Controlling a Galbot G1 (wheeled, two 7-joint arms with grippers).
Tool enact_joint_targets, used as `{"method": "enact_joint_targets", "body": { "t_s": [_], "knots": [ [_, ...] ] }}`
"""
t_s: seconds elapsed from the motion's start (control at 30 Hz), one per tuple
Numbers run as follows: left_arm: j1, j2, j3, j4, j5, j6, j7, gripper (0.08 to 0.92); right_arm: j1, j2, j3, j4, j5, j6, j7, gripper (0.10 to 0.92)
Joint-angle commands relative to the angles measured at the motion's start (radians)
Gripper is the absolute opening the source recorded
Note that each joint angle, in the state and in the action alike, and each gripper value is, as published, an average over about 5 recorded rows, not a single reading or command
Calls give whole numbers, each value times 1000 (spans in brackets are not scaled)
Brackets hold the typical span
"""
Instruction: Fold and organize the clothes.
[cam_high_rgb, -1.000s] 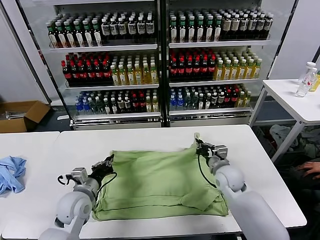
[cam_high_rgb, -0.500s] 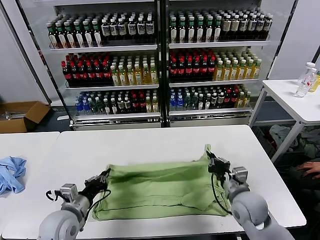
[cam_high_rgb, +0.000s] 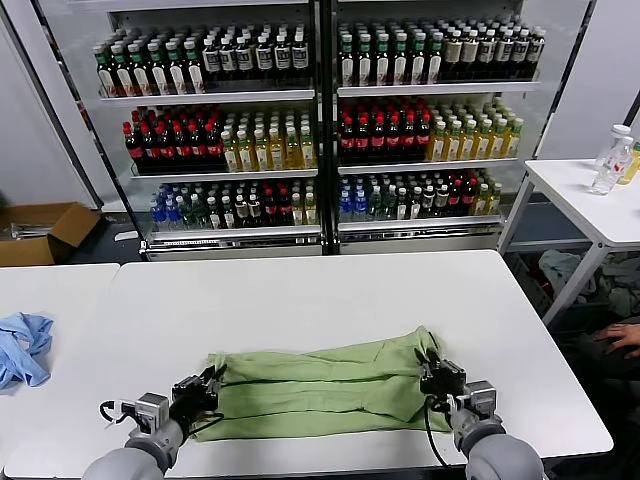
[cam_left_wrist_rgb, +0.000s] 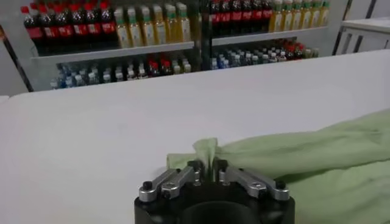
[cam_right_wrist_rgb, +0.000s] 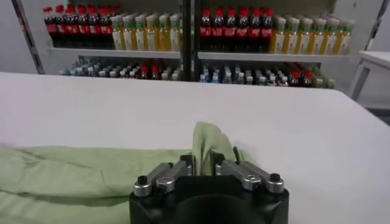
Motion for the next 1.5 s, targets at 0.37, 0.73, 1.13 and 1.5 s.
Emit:
{"method": "enact_joint_targets", "body": {
  "t_s": [0.37, 0.73, 1.13, 1.5],
  "knots": [
    [75, -232, 93, 88, 303, -221, -316, 573, -116, 34, 16, 62, -160, 74, 28, 707],
    [42, -244, 83, 160, 130, -194, -292, 818, -124, 53, 20, 63, -197, 94, 29, 822],
    [73, -223, 57, 141, -70, -247, -190, 673, -163, 63, 37, 102, -211, 104, 27, 823],
    [68, -110, -123, 85, -164, -233, -80, 352, -181, 45, 56, 123, -206, 107, 30, 823]
  ]
}}
